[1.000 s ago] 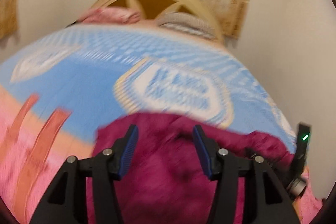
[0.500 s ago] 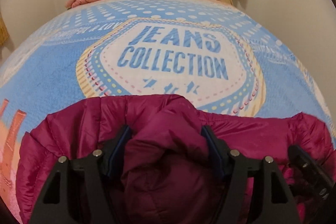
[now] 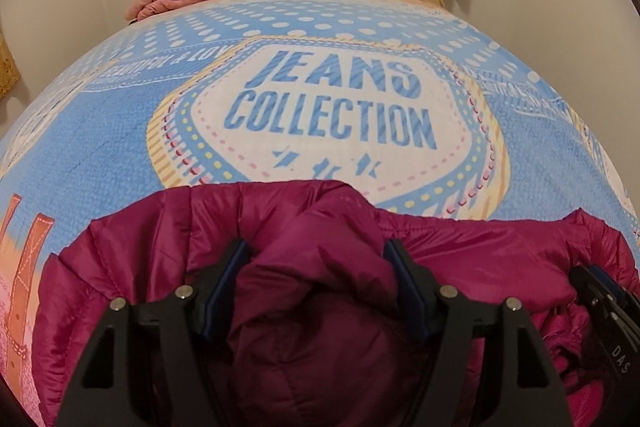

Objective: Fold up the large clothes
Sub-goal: 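Open both tools and release the folded jacket onto the bed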

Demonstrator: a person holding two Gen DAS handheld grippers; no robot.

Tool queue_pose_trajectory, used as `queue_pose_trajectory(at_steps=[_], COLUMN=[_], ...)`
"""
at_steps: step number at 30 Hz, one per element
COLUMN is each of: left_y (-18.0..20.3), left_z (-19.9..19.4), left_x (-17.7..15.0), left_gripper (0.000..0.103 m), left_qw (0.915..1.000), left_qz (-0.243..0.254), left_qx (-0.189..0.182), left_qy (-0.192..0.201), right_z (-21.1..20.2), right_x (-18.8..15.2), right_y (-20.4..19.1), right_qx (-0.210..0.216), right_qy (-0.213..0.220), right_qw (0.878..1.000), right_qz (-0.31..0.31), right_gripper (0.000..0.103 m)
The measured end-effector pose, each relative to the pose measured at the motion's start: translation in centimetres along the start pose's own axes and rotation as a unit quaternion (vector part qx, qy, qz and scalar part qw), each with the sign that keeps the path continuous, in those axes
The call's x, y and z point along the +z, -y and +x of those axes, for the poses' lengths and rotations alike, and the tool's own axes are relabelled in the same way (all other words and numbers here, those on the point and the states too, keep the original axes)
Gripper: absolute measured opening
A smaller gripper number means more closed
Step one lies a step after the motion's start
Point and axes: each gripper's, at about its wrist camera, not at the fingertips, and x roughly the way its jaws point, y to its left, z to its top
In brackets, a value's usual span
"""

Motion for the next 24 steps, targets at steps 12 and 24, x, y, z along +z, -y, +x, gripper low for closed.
queue_pose_trajectory(at_steps=[12,24], left_y=[-4.4,-19.8], left_z=[-7.9,-24.4], left_x=[-2.3,-16.2], left_gripper=[0.078,0.079], left_qw=[0.9943,0.9703], left_qz=[-0.025,-0.043], left_qx=[-0.104,-0.225], left_qy=[-0.003,0.078], right_z=[-5.1,-28.6], right_x=[0.4,-15.6], right_y=[1.0,10.5], right_qx=[0.025,0.062], right_qy=[0.011,0.063], right_qw=[0.999,0.995], right_qz=[0.024,0.049], right_gripper=[0.041,0.053])
